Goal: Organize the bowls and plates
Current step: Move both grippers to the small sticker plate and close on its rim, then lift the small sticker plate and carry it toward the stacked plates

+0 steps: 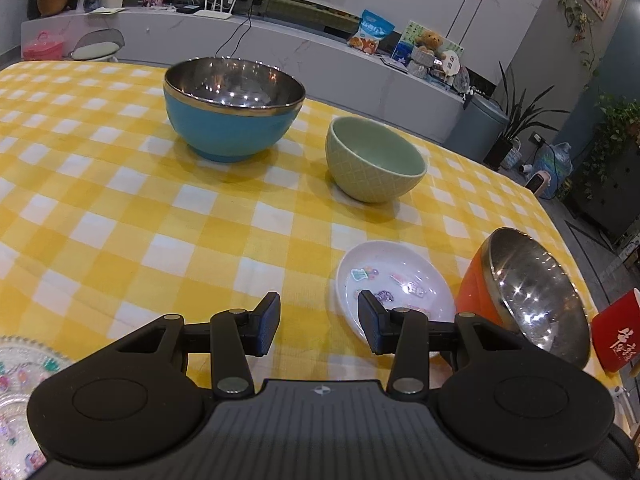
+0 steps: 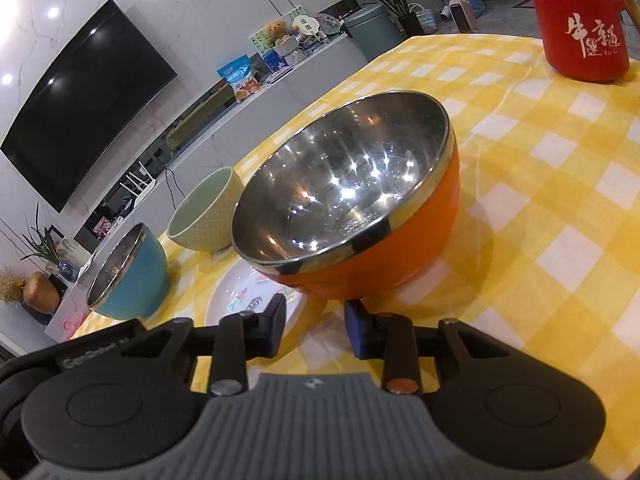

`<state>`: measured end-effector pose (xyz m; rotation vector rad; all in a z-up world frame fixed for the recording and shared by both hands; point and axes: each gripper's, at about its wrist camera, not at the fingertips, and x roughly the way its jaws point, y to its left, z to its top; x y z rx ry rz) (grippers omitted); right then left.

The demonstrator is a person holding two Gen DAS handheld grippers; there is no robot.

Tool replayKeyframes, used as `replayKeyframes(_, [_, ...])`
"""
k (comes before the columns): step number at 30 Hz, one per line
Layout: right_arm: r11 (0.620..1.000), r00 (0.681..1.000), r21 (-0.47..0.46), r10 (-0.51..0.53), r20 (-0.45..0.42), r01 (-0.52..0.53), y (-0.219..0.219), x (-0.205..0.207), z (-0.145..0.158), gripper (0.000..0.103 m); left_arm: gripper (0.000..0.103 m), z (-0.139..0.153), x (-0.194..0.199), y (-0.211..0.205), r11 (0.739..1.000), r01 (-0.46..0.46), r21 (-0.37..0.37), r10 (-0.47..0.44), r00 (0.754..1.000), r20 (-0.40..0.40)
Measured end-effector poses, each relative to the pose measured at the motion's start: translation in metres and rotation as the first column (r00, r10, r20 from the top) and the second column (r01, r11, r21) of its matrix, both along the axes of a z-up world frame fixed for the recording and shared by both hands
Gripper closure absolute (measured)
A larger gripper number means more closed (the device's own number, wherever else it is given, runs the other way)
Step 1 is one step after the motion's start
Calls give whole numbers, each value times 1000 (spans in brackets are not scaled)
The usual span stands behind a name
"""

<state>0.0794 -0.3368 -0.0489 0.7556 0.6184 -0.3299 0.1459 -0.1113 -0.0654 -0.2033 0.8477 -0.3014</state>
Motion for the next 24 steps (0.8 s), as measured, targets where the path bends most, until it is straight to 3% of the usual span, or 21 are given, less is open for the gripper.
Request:
replayKeyframes(5, [999,1000,-28,16,6,-16,4,5,-1,77,56,-7,7,-5,1000,9,24,-9,1000,2])
replayKeyframes(8, [999,999,-32,36,10,-35,6,8,-3,85,64,-7,6,-8,998,17,53,-18,1000,24])
replayKeyframes(12, [999,998,-7,53,30,-53,5,8,-5,96,79,-6,3,-14,997,36,67,-39,998,41])
replayKeyframes(16, [998,998,-5,63,30,-63,8,10,-5,99,97,-2,-2,-18,994,47,96,-53,997,56])
replayKeyframes(24, [995,995,29,93,47,-94,15,6,4,100,99,10,-11,-1,995,9,97,-14,999,53])
